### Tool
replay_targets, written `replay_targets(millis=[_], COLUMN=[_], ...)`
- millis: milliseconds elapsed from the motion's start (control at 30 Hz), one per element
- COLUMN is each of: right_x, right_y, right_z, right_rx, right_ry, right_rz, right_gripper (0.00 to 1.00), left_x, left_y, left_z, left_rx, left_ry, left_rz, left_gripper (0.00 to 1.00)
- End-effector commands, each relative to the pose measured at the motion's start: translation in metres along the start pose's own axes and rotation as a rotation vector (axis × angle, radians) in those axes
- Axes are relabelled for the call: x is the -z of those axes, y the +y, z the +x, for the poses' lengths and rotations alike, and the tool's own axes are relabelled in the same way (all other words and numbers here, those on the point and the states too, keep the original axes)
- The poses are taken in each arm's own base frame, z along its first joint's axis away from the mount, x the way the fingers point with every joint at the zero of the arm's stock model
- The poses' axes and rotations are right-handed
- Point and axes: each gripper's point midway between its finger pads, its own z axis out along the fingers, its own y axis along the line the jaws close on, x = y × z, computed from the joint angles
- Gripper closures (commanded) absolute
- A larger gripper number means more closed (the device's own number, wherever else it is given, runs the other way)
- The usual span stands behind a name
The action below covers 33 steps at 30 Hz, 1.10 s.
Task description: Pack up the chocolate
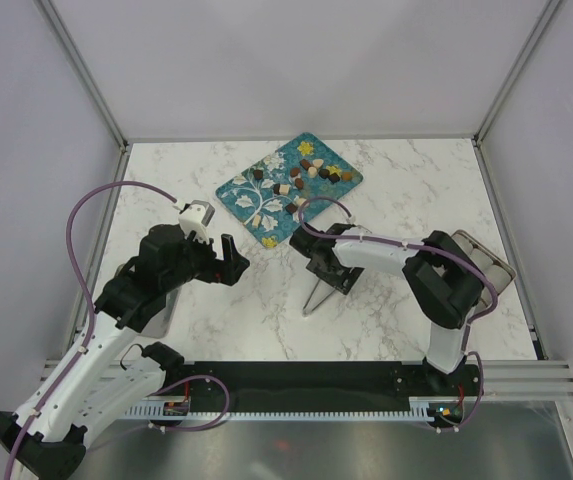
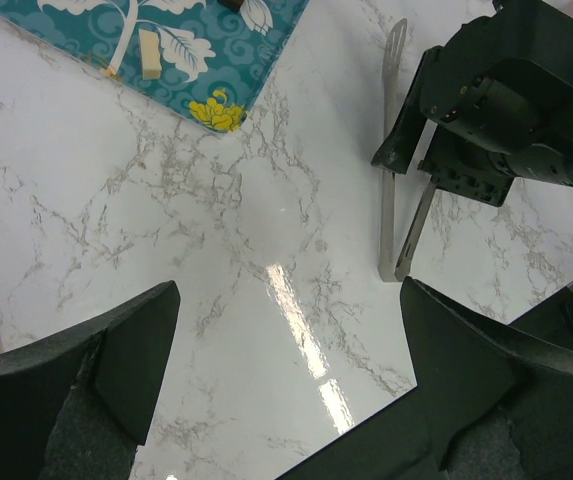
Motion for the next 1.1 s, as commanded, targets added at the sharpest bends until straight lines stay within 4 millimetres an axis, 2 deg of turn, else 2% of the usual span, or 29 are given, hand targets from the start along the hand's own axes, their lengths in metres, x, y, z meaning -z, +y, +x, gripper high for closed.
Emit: replay_targets(millis=[0, 133, 167, 233, 267, 333, 367, 467, 600, 700, 800, 933, 967, 1067], right_x=[0.008, 0.041, 0.057, 0.075, 0.093, 0.112, 0.131, 0.158, 0.169, 0.175, 0.187, 0.199, 0.191, 0.188], right_y=[-0.018, -0.027, -0.03, -0.033, -0.034, -0.034, -0.033, -0.038, -0.043, -0.041, -0.032, -0.003, 0.007, 0.037], right_z=[-0.019, -0.04, -0.048, -0.056, -0.065, -0.066, -0.073, -0.079, -0.079, -0.08, -0.09, -0.115, -0.118, -0.136], right_rx=[0.088, 0.211, 0.276, 0.345, 0.409, 0.48, 0.481, 0.529, 0.585, 0.611, 0.663, 0.783, 0.835, 0.864], right_ry=[-0.075, -0.137, -0.154, -0.169, -0.186, -0.171, -0.186, -0.197, -0.186, -0.187, -0.233, -0.341, -0.357, -0.387], right_rz=[0.004, -0.067, -0.112, -0.167, -0.226, -0.307, -0.37, -0.472, -0.501, -0.519, -0.545, -0.547, -0.528, -0.552], right_gripper=[0.21, 0.23, 0.24, 0.24, 0.25, 0.25, 0.25, 0.25, 0.31, 0.33, 0.33, 0.33, 0.34, 0.38], left_x=[-0.002, -0.003, -0.003, -0.003, -0.003, -0.003, -0.004, -0.004, -0.005, -0.005, -0.006, -0.007, -0.008, -0.009], left_y=[0.005, 0.005, 0.005, 0.005, 0.005, 0.005, 0.006, 0.006, 0.007, 0.007, 0.007, 0.006, 0.006, 0.007], left_z=[-0.003, -0.003, -0.003, -0.002, -0.003, -0.003, -0.002, -0.002, -0.002, -0.001, 0.0, 0.0, 0.001, 0.002], left_rx=[-0.035, -0.034, -0.034, -0.034, -0.034, -0.034, -0.034, -0.035, -0.035, -0.035, -0.036, -0.034, -0.034, -0.035], left_ry=[-0.014, -0.007, -0.009, -0.007, -0.009, -0.01, -0.006, -0.001, -0.001, 0.003, 0.007, 0.015, 0.016, 0.02], left_rz=[-0.022, -0.023, -0.022, -0.023, -0.024, -0.027, -0.029, -0.029, -0.032, -0.032, -0.033, -0.029, -0.029, -0.033], left_gripper=[0.0, 0.0, 0.0, 0.0, 0.0, 0.0, 0.0, 0.0, 0.0, 0.0, 0.0, 0.0, 0.0, 0.0])
